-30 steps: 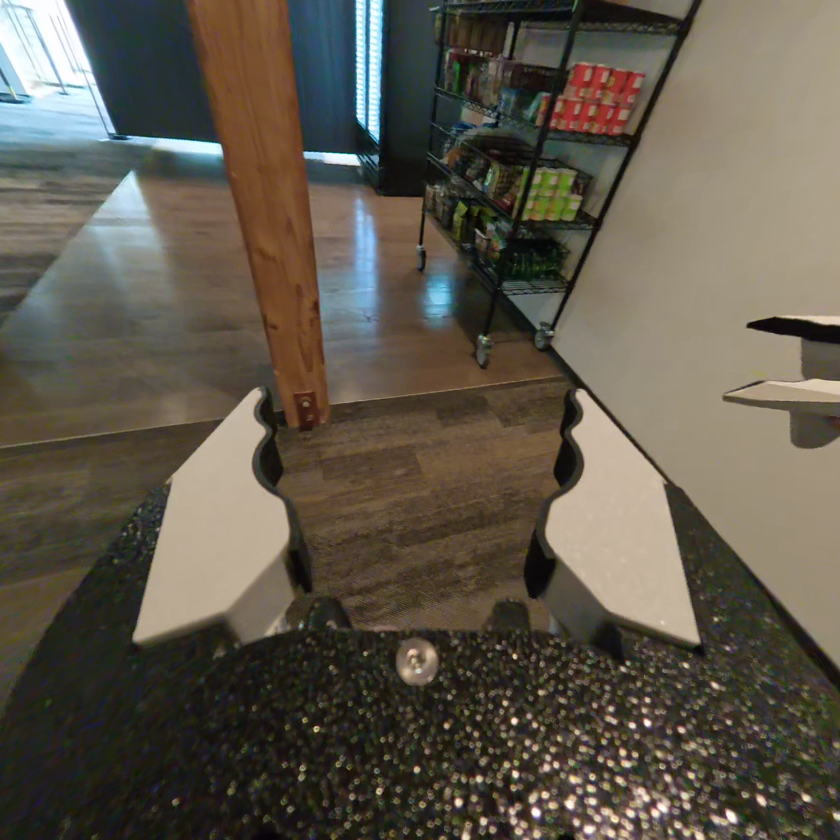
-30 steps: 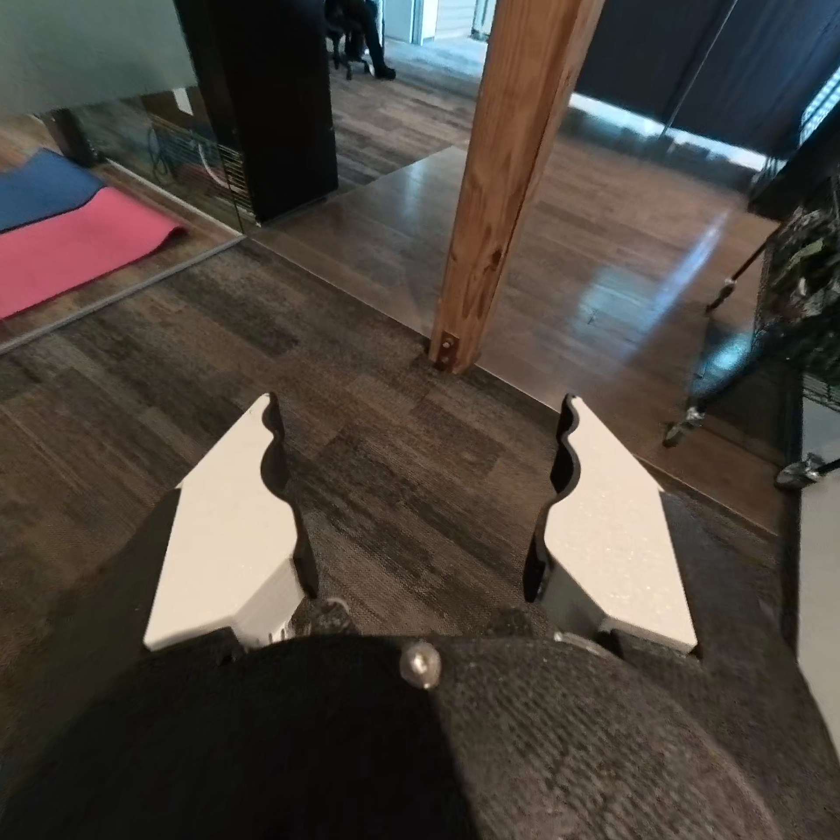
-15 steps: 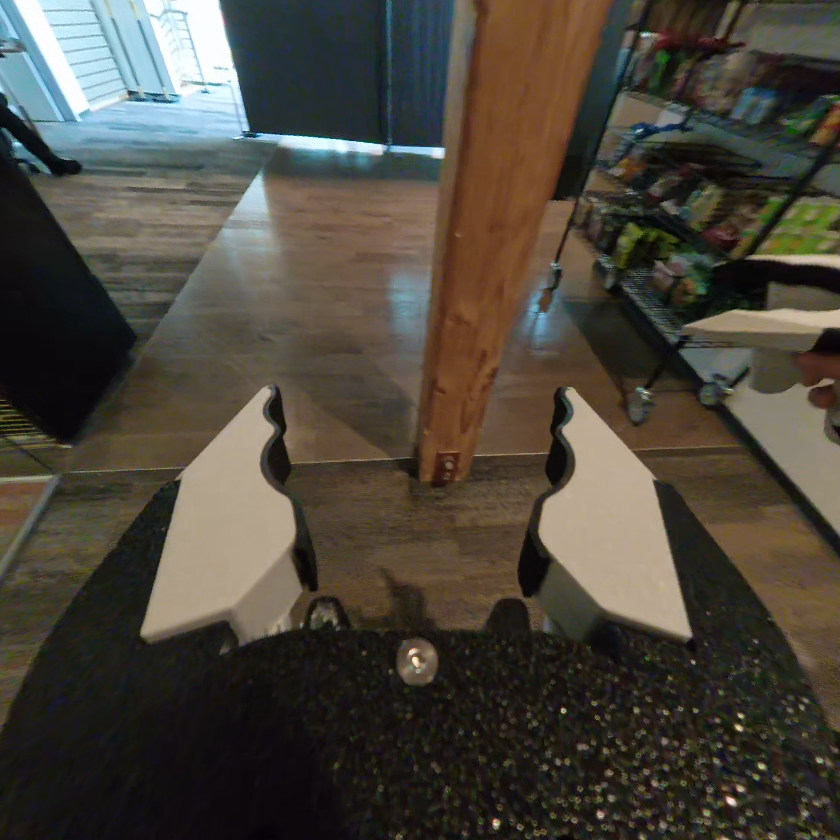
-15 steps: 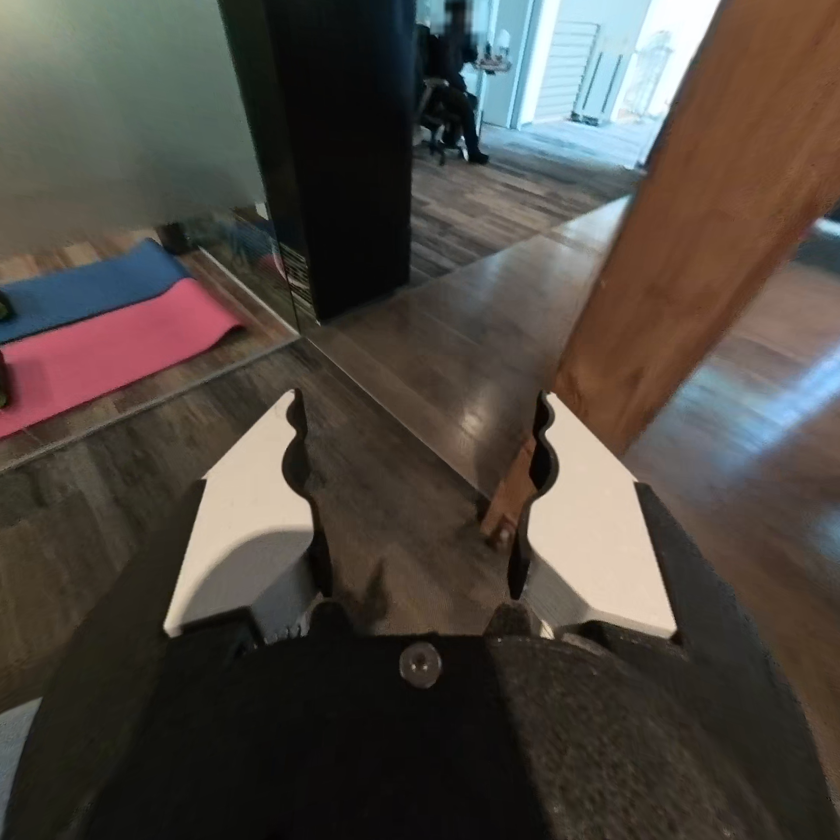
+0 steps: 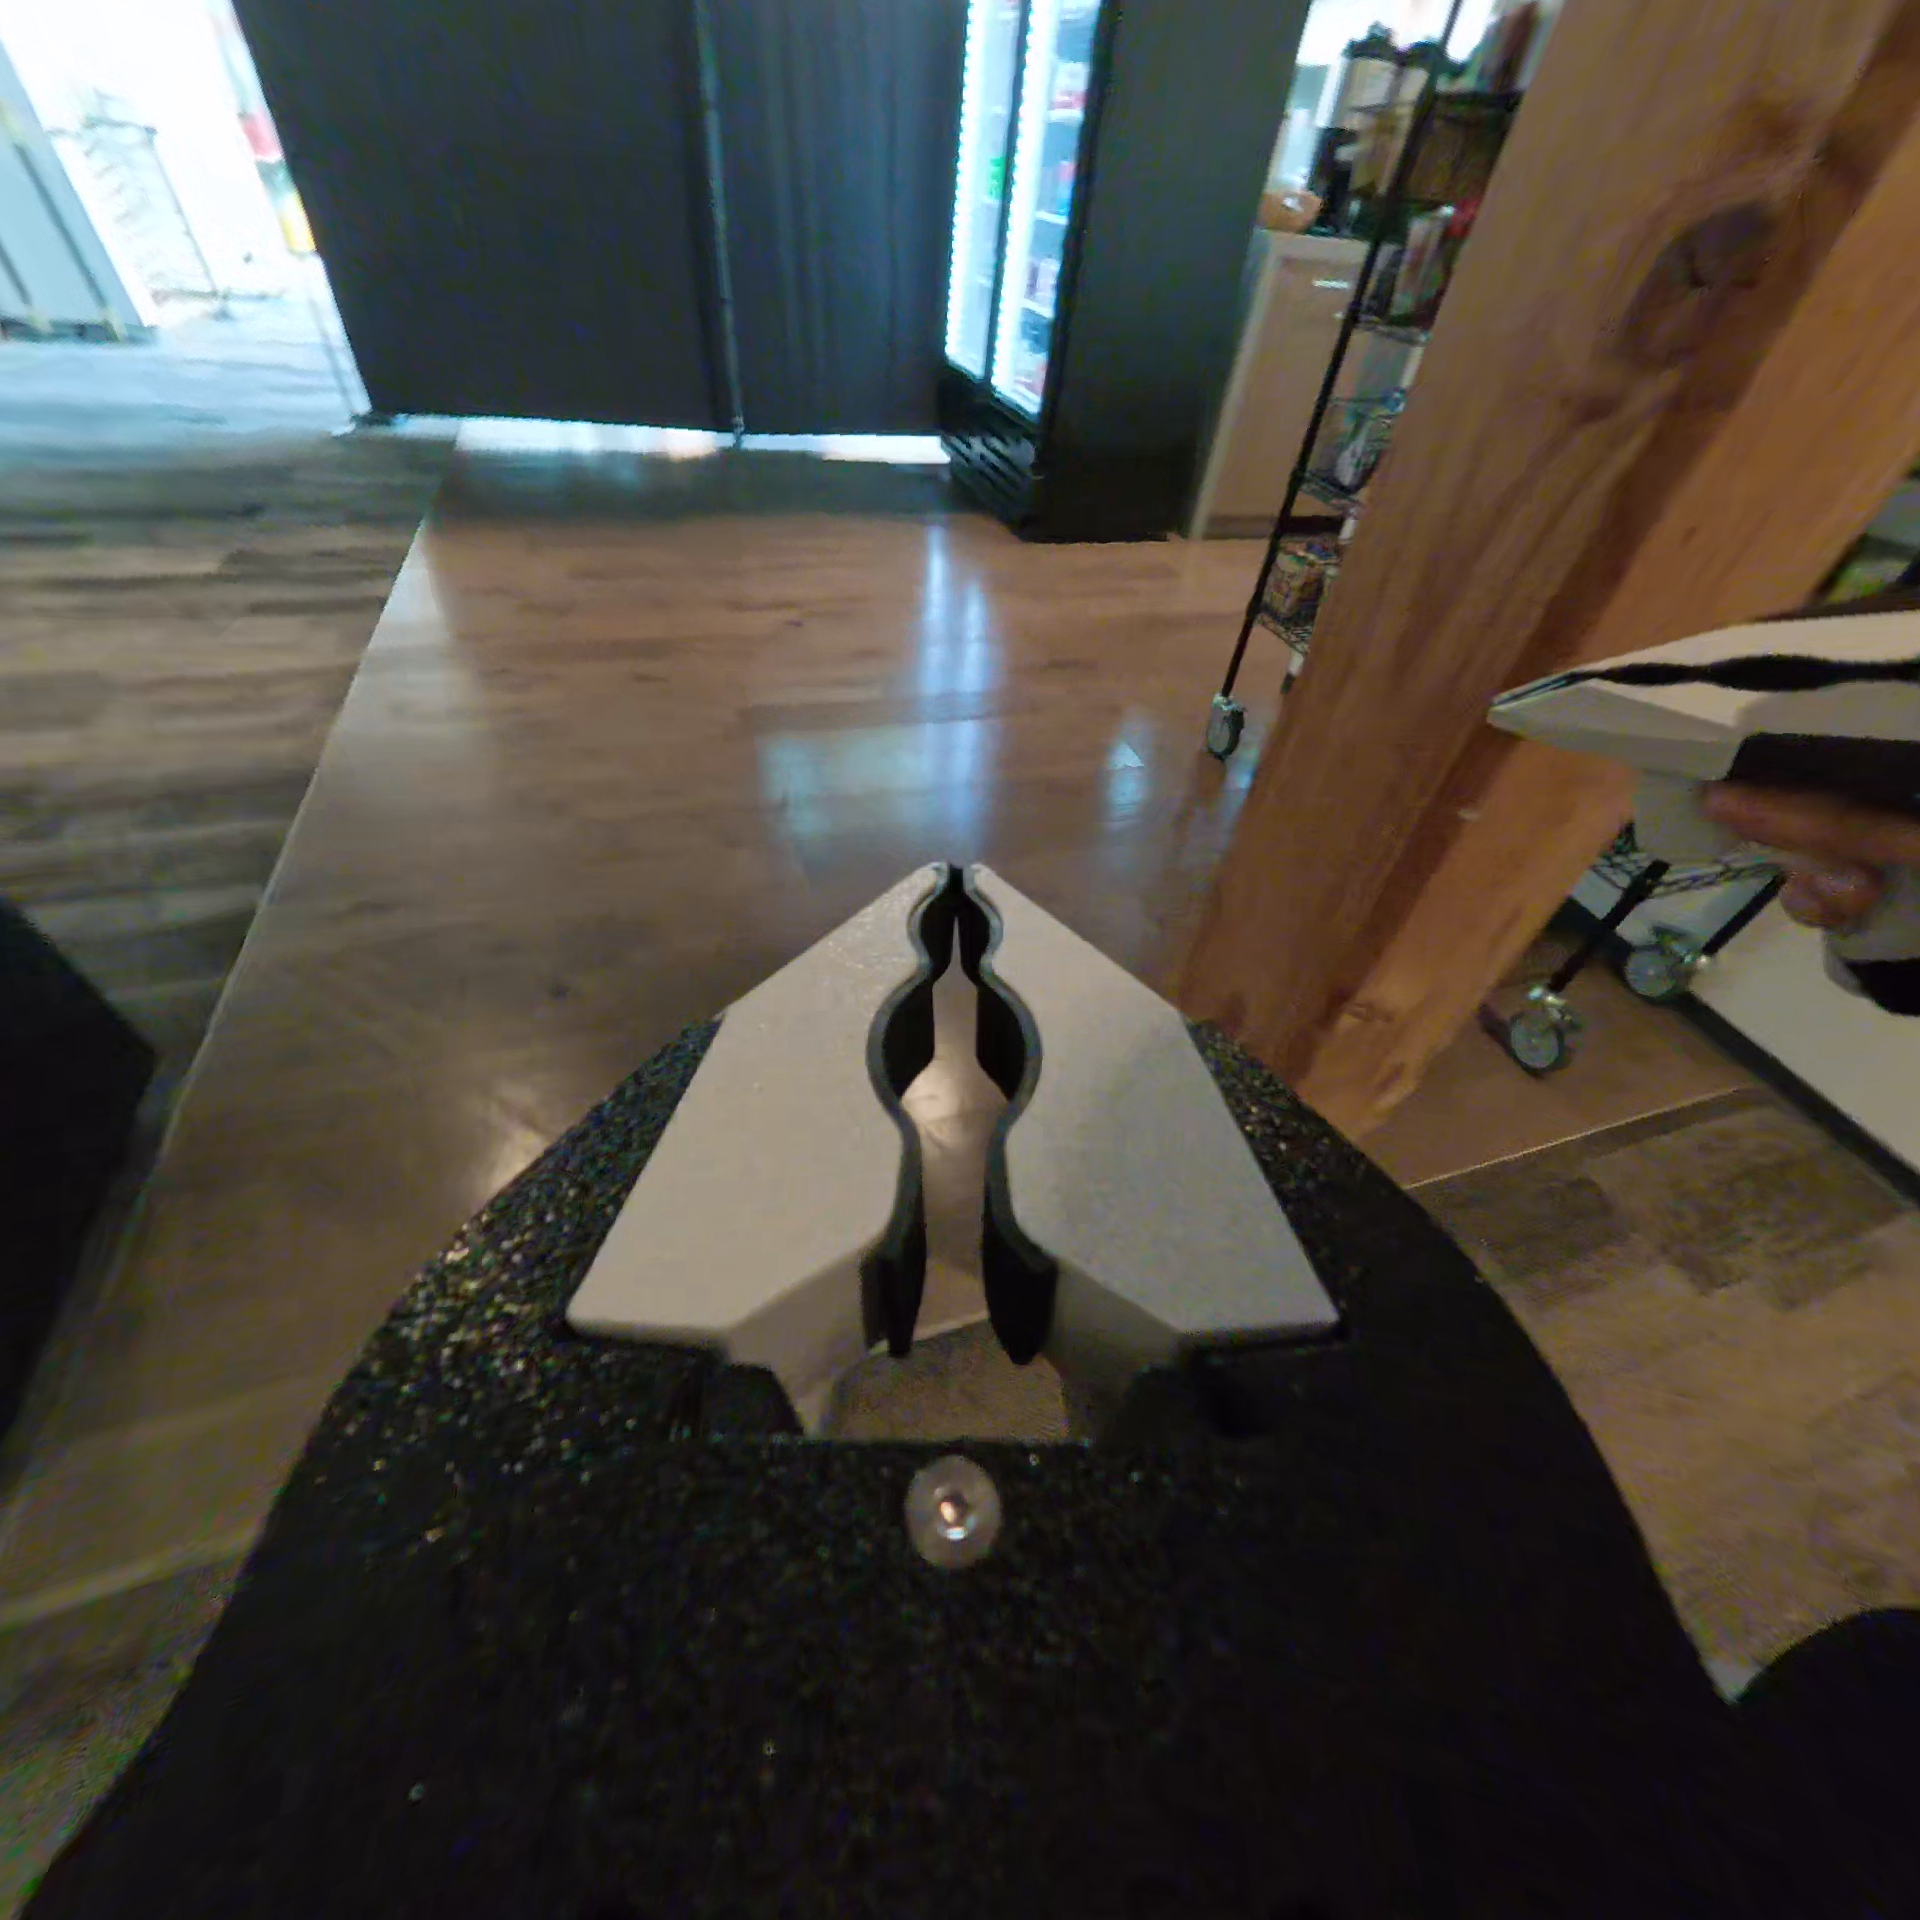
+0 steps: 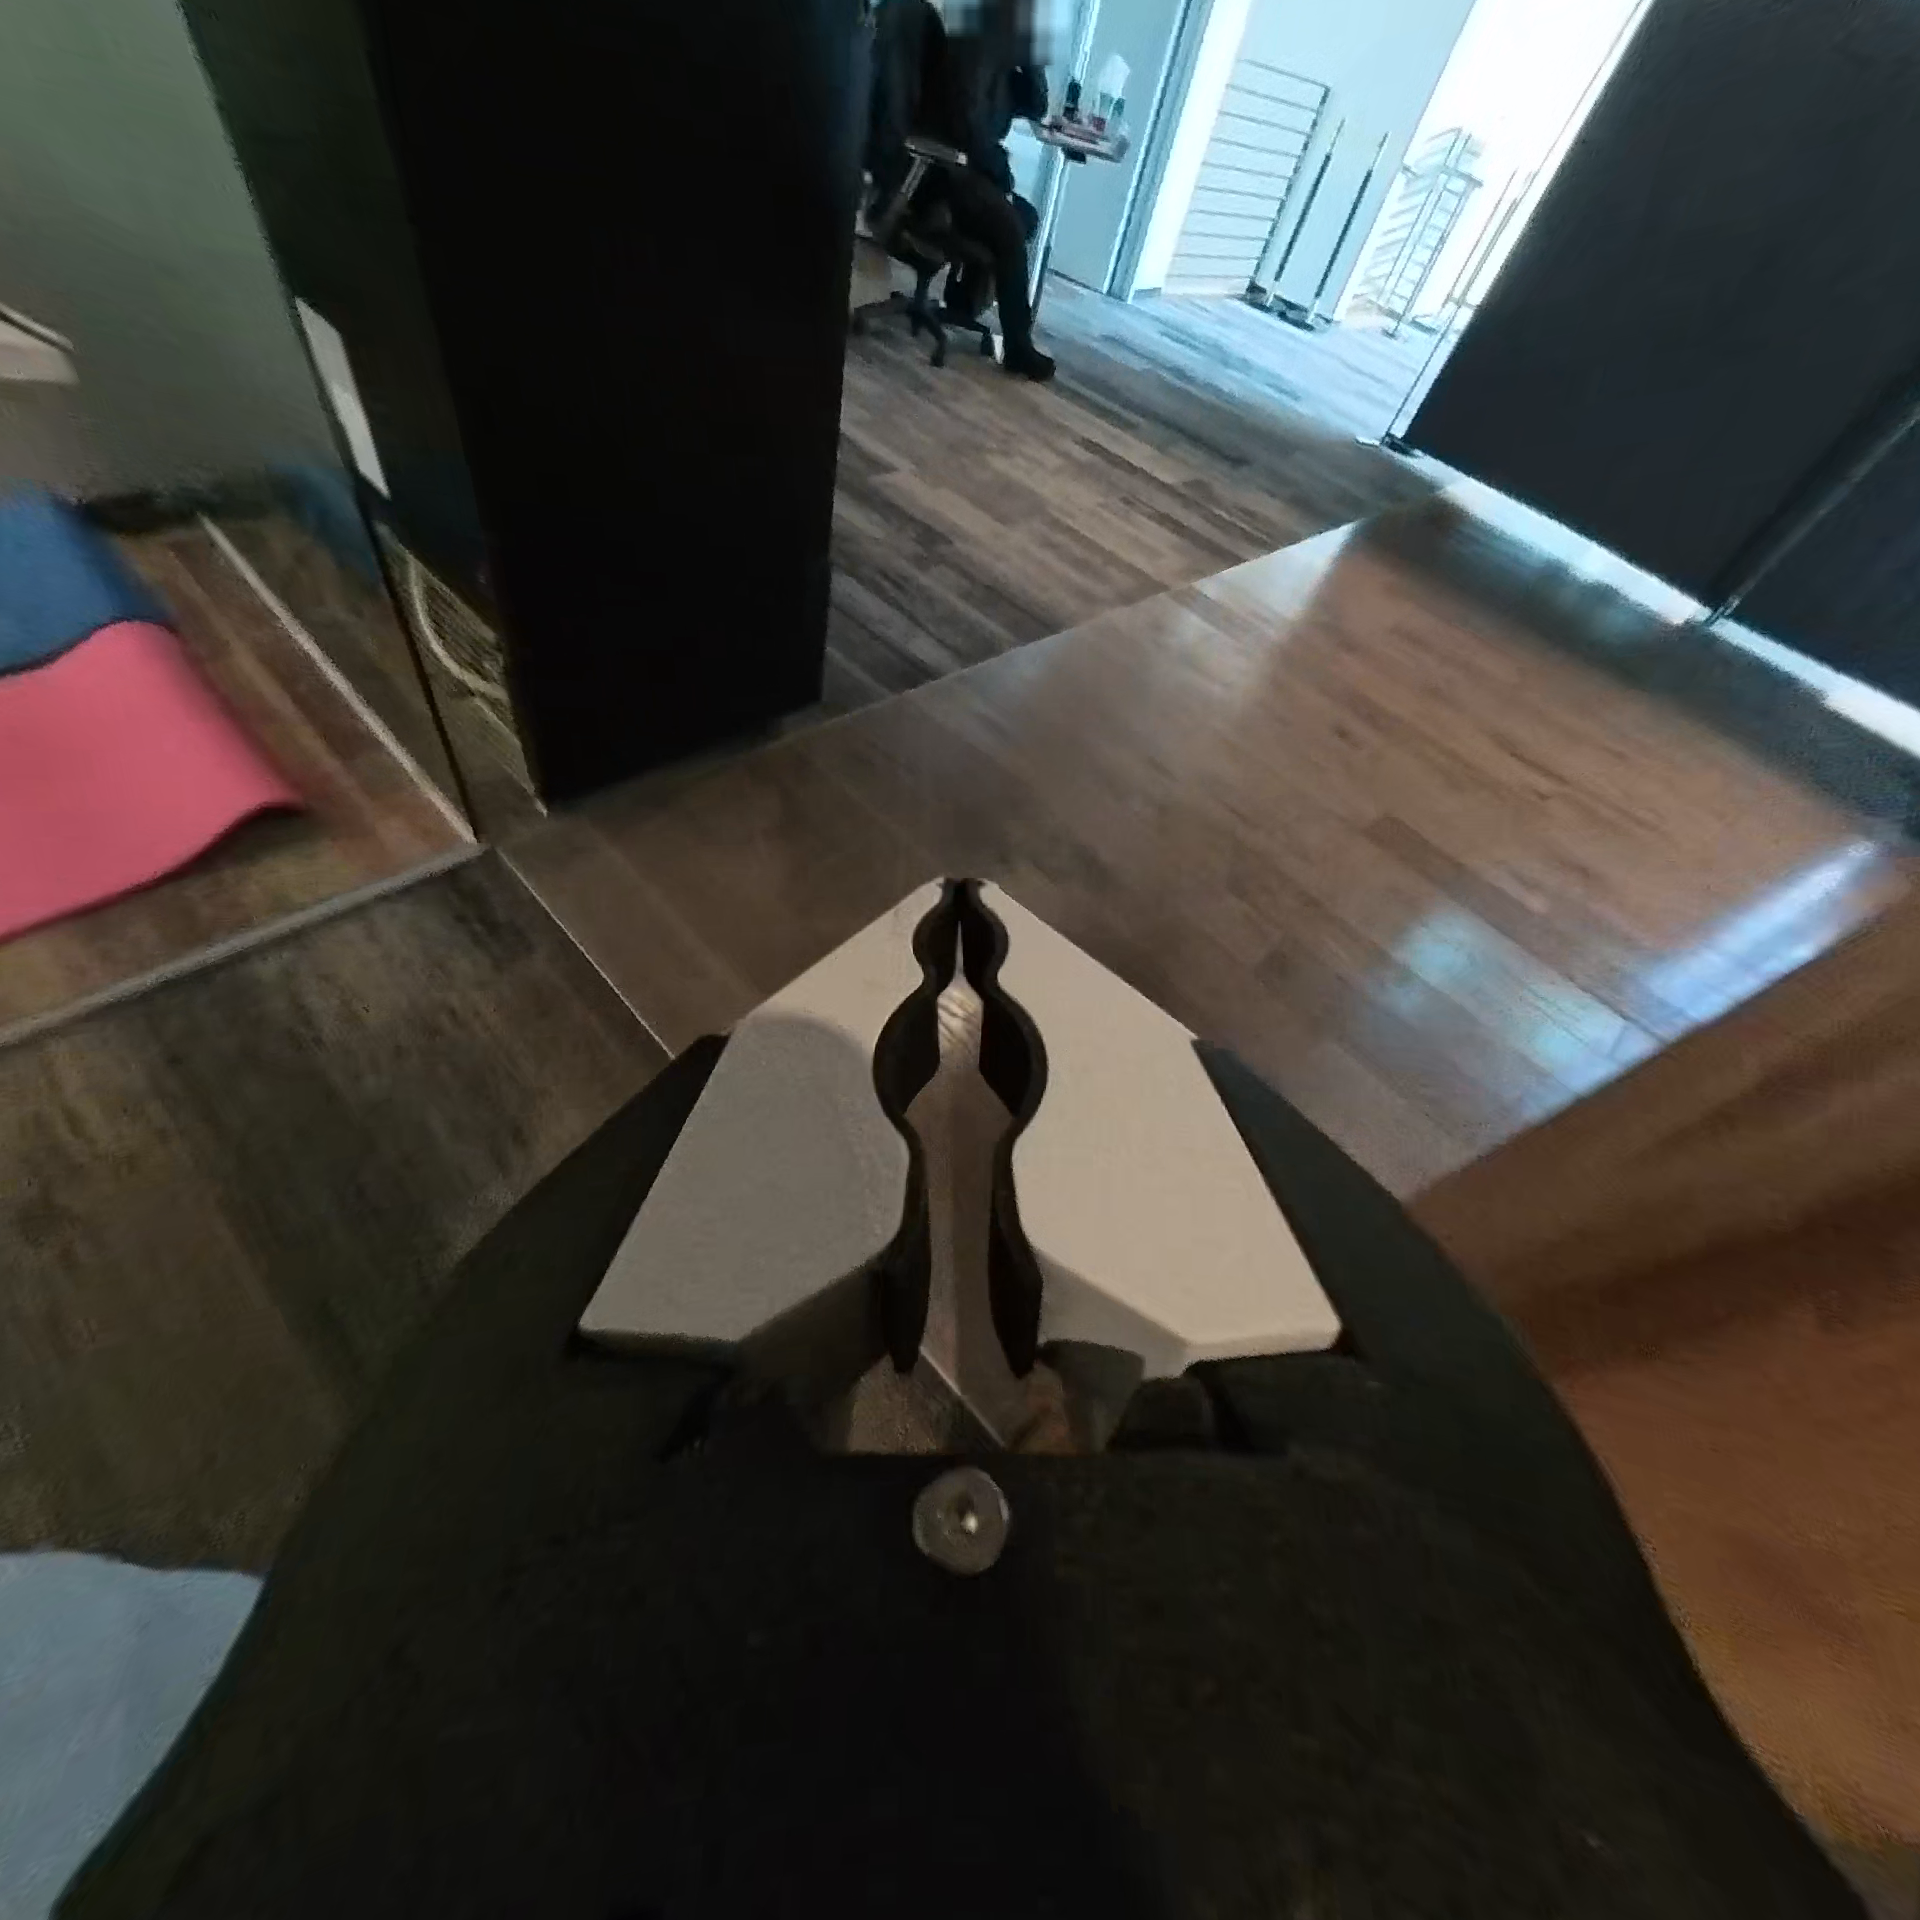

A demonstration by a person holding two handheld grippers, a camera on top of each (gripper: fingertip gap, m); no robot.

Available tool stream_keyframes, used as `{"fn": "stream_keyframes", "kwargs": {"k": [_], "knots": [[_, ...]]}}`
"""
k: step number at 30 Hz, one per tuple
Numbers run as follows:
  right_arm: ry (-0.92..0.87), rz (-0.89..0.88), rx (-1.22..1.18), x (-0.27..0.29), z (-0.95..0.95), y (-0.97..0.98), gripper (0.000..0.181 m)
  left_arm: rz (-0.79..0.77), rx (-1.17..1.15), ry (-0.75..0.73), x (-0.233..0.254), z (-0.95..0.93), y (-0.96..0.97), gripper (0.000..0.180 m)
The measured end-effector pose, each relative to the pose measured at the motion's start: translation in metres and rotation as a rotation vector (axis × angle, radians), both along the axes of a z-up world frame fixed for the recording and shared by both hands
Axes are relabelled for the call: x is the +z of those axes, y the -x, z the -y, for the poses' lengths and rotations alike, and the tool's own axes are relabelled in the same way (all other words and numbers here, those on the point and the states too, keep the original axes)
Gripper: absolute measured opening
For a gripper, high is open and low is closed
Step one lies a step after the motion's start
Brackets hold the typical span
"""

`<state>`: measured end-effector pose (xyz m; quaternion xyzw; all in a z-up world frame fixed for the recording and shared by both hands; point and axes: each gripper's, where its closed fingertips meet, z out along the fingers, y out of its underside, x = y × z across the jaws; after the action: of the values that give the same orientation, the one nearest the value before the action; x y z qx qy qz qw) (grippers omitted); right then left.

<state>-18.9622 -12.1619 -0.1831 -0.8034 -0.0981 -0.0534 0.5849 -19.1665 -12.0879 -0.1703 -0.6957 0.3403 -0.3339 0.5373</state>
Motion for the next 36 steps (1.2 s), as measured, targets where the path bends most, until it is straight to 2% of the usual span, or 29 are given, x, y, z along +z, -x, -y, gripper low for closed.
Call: {"fn": "stream_keyframes", "kwargs": {"k": [7,11,16,19,23,25,27,31,36], "knots": [[0.018,-0.067,-0.085,-0.009,-0.154,-0.06,0.0,-0.01,-0.211,-0.02,0.015,-0.166,-0.095,0.0],[0.018,-0.035,-0.153,-0.033,-0.244,-0.121,0.001,-0.058,-0.243,-0.036,-0.003,-0.257,-0.15,0.0],[0.036,-0.131,-0.175,-0.052,-0.375,-0.203,0.007,-0.156,-0.207,-0.089,-0.006,-0.381,-0.204,0.0],[-0.007,-0.121,-0.184,-0.032,-0.441,-0.253,0.007,-0.165,-0.222,-0.089,0.002,-0.449,-0.242,0.0],[-0.032,-0.116,-0.239,-0.015,-0.493,-0.319,0.017,-0.186,-0.286,-0.076,-0.01,-0.529,-0.312,0.0],[-0.033,-0.088,-0.319,-0.016,-0.506,-0.365,0.013,-0.163,-0.326,-0.052,-0.019,-0.566,-0.359,0.0],[-0.007,-0.047,-0.429,-0.025,-0.508,-0.417,0.0,-0.14,-0.393,-0.019,-0.032,-0.599,-0.415,0.0],[0.017,-0.064,-0.654,-0.046,-0.506,-0.525,0.0,-0.186,-0.561,-0.007,-0.06,-0.657,-0.533,0.0],[0.019,-0.102,-0.933,-0.048,-0.499,-0.634,0.0,-0.169,-0.817,-0.009,-0.048,-0.704,-0.685,0.0]]}}
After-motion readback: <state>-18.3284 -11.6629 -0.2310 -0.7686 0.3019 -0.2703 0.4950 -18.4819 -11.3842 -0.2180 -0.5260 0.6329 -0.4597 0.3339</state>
